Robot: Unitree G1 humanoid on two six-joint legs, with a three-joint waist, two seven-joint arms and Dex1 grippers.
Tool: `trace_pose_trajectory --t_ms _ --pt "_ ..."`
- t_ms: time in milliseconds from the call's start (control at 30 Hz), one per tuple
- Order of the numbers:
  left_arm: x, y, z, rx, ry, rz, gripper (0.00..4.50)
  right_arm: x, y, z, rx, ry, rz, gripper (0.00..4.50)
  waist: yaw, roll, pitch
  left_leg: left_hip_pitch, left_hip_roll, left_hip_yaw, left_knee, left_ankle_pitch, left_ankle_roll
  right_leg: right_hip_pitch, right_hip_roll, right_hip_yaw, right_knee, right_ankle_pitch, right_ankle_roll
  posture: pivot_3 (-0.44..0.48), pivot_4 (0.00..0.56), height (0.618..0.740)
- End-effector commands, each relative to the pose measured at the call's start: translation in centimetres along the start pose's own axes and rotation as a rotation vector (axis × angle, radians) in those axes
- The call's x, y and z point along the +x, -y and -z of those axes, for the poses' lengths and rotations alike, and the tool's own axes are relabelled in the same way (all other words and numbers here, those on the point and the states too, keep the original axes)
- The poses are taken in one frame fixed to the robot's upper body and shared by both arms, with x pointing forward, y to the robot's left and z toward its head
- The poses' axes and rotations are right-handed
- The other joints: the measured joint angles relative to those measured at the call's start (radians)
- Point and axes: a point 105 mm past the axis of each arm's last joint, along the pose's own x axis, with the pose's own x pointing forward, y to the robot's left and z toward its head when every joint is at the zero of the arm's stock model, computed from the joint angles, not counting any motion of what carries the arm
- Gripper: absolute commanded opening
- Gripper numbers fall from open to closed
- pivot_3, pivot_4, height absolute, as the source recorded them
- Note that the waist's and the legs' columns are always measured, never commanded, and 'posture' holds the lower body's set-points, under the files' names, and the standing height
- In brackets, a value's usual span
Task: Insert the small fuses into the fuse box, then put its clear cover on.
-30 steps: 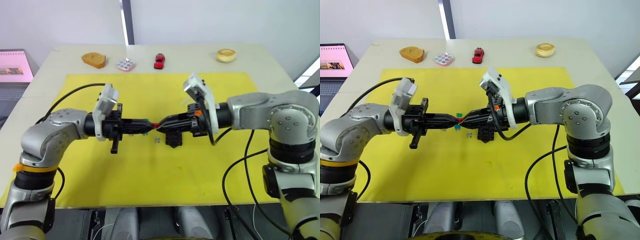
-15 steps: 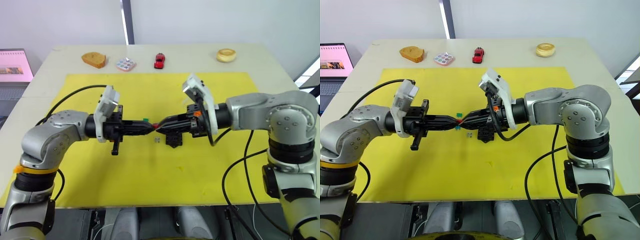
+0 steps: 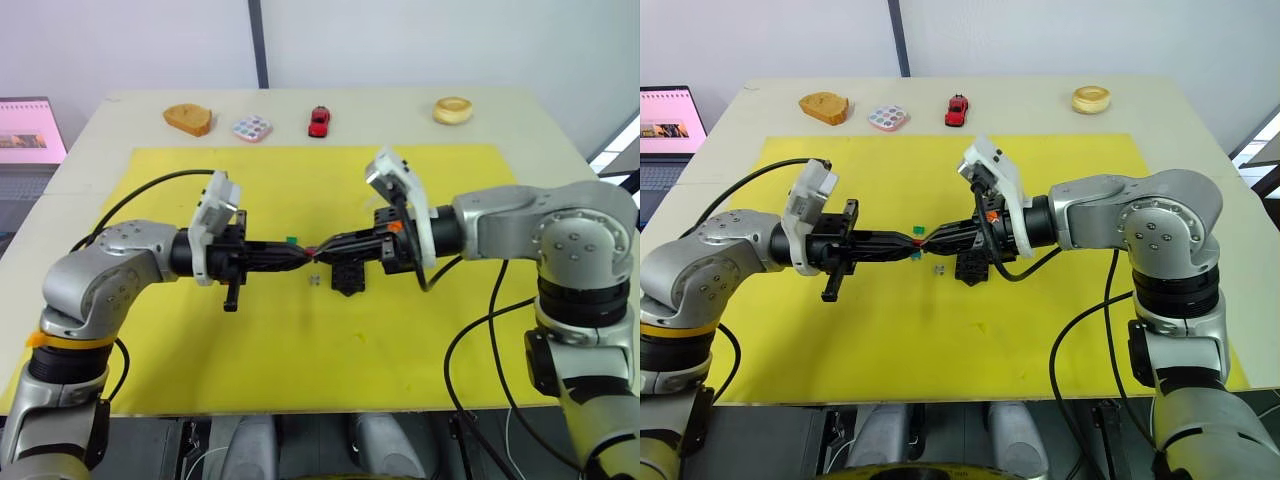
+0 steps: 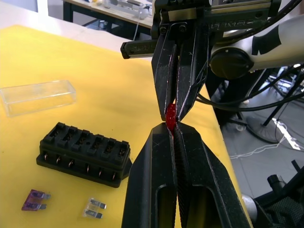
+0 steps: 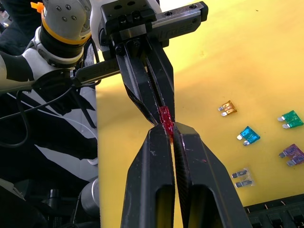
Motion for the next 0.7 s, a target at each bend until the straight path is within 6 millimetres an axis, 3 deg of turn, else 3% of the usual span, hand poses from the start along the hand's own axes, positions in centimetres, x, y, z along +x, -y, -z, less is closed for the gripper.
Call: trace_pose_trajectory --t_ms 33,233,367,567,700 --pt "0.5 0.0 -0.4 0.01 -0.013 -0.009 0.0 -0.1 -1.0 -1.3 -0.073 0.034 -0.025 0.05 0.0 0.0 0.0 0.0 0.0 0.0 0.0 0.0 0.0 0.0 0.0 0.0 0.0 0.0 0.0 0.0 0.15 0.74" --pt "0.7 -0.8 -0.4 -0.038 -0.028 -0.046 0.0 -0.5 -0.4 -1.1 -0.114 -0.005 0.029 0.05 0.0 0.0 0.0 0.0 0.0 0.0 0.0 0.0 0.0 0.0 0.0 0.0 0.0 0.0 0.0 0.0 0.15 0.74" --pt "1.2 -1.1 0.5 -0.018 -0.084 -0.066 1.26 -1.3 0.7 -0.2 -0.204 -0.066 0.096 0.0 0.001 0.0 0.0 -0.001 0.0 -0.001 0.0 0.0 0.0 0.0 0.0 -0.001 -0.001 0.0 0.0 0.0 0.15 0.74" --pt "2.1 -1.4 3.6 0.073 -0.213 -0.055 4.38 -1.9 2.6 2.4 -0.358 -0.192 0.146 0.0 0.001 0.0 0.0 -0.002 0.0 0.0 0.0 0.0 0.0 -0.001 0.0 -0.001 -0.002 0.0 0.0 0.0 0.15 0.74" --pt "2.8 -2.0 4.5 0.133 -0.24 -0.047 4.45 -1.8 3.0 3.2 -0.399 -0.205 0.139 0.0 0.001 0.0 0.0 -0.002 0.0 0.0 0.0 0.0 0.0 -0.001 0.0 0.0 -0.002 0.0 0.0 0.0 0.15 0.74"
